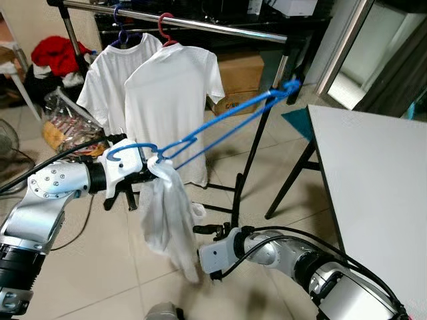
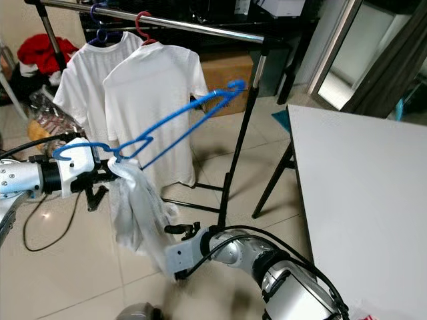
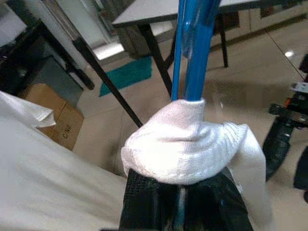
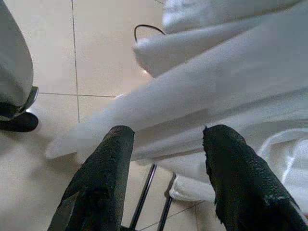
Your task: Hang hanger
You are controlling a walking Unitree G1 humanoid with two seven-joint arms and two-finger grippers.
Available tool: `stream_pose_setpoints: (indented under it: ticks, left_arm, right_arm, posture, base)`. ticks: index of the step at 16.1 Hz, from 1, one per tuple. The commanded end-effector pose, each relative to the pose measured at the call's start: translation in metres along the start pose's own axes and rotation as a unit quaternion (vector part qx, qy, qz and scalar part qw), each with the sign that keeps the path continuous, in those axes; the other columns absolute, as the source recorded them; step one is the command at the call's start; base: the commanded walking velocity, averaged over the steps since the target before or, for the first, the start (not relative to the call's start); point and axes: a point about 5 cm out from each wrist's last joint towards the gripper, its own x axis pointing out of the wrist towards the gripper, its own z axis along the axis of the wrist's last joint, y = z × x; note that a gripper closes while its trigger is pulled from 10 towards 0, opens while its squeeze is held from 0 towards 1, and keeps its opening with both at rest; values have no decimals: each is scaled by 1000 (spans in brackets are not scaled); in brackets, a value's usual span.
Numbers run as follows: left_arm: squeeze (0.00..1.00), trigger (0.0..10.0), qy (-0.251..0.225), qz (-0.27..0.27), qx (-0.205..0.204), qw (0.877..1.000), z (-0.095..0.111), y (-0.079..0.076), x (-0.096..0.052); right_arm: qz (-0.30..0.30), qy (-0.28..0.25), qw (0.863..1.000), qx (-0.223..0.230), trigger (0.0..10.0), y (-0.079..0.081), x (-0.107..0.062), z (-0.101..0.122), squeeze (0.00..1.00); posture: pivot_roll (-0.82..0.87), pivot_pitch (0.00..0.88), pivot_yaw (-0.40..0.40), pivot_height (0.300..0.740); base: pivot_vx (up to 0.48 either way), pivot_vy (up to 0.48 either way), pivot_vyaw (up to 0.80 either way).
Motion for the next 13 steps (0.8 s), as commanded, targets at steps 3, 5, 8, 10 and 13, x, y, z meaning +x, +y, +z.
stream_pose_setpoints:
  ticks: [3, 5, 8, 10, 13]
  left_arm:
    - [0, 10000, -12, -16, 21, 1000, 10, 5, -2]
    - [0, 10000, -9, -20, 19, 1000, 8, 4, -2]
    - [0, 10000, -12, -25, 19, 999, 8, 2, 0]
    - [0, 10000, -16, -24, 24, 999, 11, 5, 1]
    - [0, 10000, -15, -22, 33, 999, 13, 10, 0]
  right_arm:
    - [-40, 43, 998, 20, 10000, -10, -2, -10, 0]
    - [-54, 53, 997, 34, 10000, -18, -7, -15, 0]
    - [-32, 53, 997, 49, 10000, -11, -10, -19, 0]
    - [28, 24, 994, 107, 10000, 6, -9, -15, 0]
    - [57, 8, 986, 153, 10000, 10, -8, -12, 0]
  posture:
    - [132, 0, 11, 740]
    - [128, 0, 14, 740]
    - [122, 0, 15, 740]
    - [121, 0, 19, 740]
    - [125, 0, 25, 740]
  base:
    - [0, 0, 0]
    - [0, 0, 0]
    - [0, 0, 0]
    - [0, 0, 0]
    - [0, 0, 0]
